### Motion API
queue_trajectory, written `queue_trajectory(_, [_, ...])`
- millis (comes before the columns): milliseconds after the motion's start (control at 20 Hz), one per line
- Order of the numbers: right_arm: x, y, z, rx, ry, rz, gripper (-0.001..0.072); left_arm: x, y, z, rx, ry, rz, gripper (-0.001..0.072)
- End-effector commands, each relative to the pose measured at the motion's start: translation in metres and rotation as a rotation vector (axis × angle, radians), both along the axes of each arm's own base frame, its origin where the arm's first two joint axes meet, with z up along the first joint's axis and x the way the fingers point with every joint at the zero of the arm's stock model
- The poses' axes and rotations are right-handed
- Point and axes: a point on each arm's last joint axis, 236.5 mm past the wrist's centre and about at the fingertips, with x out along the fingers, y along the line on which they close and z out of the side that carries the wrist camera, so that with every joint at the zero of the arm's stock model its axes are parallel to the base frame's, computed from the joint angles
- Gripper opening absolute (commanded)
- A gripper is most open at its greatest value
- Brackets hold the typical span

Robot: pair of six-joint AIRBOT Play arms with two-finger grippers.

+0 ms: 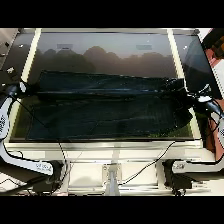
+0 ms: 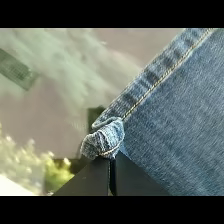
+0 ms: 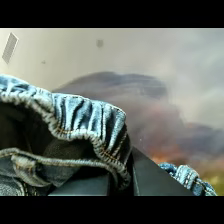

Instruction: Fold the clothes and pants, and hang the long-sleeved shirts on hangers.

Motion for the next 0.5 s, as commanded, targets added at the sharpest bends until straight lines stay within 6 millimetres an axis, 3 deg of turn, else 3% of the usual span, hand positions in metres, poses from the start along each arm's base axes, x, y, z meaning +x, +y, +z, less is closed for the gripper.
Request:
queue_trajectory(0, [-0.003, 0.005, -0.005, 0.021, 0.018, 0.007, 0.0049, -0.004, 0.001, -0.013, 0.033, 0.050, -0.068, 0.0016])
queue_trajectory(450, [-0.003, 0.007, -0.004, 0.024, 0.019, 0.014, 0.0050, 0.021, 0.003, 0.000, 0.062, -0.066, -0.092, 0.0016])
